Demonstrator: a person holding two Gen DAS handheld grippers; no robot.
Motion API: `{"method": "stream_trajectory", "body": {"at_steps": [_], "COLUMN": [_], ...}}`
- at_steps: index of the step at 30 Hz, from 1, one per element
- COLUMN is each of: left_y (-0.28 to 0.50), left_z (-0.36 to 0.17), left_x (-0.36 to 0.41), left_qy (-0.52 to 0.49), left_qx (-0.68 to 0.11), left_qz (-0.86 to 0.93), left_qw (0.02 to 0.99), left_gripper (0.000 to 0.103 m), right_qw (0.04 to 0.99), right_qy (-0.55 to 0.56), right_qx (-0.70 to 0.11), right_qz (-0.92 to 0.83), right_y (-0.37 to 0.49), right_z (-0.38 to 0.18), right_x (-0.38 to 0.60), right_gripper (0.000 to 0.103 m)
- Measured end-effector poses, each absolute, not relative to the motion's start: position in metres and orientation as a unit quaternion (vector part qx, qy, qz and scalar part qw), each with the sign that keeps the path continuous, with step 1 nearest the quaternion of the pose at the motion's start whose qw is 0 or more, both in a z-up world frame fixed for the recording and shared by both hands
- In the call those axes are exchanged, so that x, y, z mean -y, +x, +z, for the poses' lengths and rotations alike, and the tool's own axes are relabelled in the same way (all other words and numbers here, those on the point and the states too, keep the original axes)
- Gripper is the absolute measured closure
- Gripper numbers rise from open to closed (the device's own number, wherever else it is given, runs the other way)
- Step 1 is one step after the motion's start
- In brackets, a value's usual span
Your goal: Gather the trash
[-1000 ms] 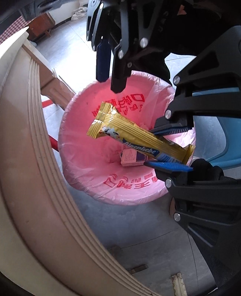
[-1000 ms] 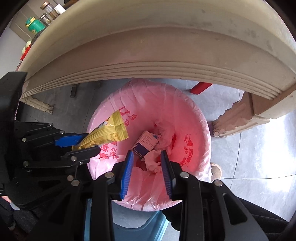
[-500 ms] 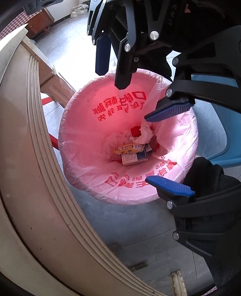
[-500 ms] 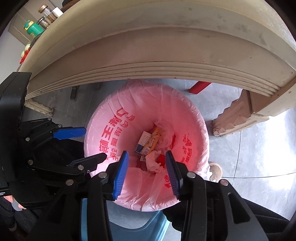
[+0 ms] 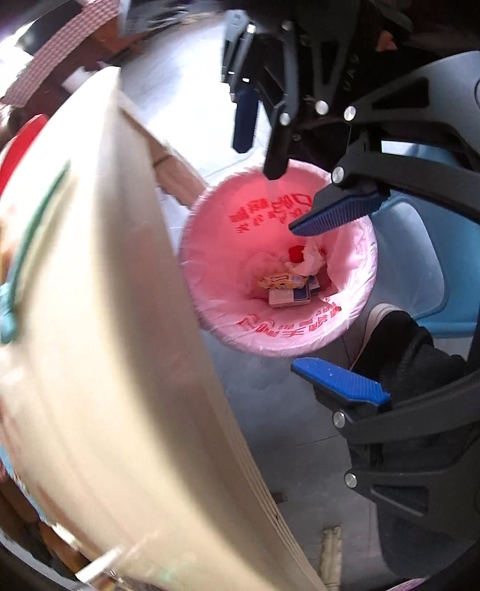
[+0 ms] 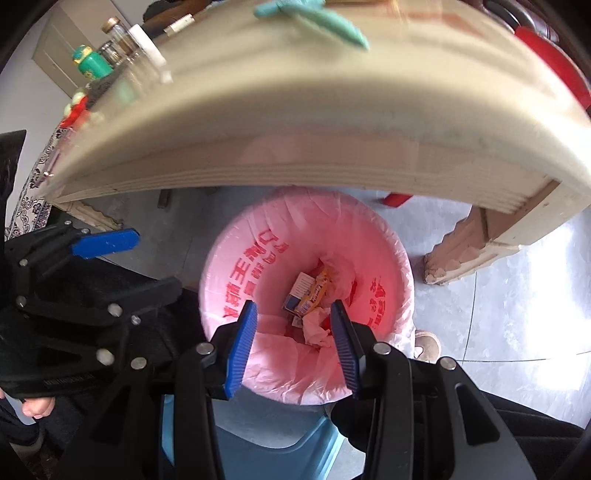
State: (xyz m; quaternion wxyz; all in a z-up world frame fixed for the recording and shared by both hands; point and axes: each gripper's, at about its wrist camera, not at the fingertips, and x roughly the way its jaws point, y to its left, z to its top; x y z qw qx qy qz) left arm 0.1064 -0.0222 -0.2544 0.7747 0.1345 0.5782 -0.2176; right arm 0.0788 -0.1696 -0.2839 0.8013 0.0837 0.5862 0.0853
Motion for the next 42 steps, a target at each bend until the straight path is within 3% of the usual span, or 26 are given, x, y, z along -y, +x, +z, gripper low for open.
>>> {"method": "stream_trajectory", "body": {"at_steps": [6,13,20,25,34,42], "left_y": [0.109,0.118,0.147,0.176,0.211,0.245], "left_z": [-0.205,-0.147,-0.111,-0.103,-0.100,-0.129], "left_x": [0.007,0.008,0.034,0.053,0.091,0.106], "left_qy": [0.116,0.093,0.092,0.048,0.054,-0.003], "left_qx": [-0.558,-0.543,-0.537,-0.575,-0.604,-0.631], "left_qz": [-0.188,-0.181,-0.159,-0.146,-0.114,-0.071], "left_qw": [0.800,0.815,0.824,0.804,0.787,0.773], "left_gripper": [0.035,0.030,0.030,0.030,0.026,0.025], "right_qw": [0.821,0.843,0.868,0.862,0.831,0.779], "right_qy": [0.081,0.068,-0.002,-0.045,-0.088,-0.159], "right_qx": [-0.557,-0.519,-0.475,-0.474,-0.491,-0.514], "right_qz": [0.094,0.123,0.145,0.176,0.248,0.321], "right_y": [0.068,0.061,0.080,0.113,0.196,0.272], "right_z": [-0.239,-0.173,-0.085,-0.044,-0.022,-0.047], "right_x": [0.168,0.174,0.202,0.225,0.264,0.264], "right_gripper": [0.051,0.046,0.038,0.035,0.028,0.028]}}
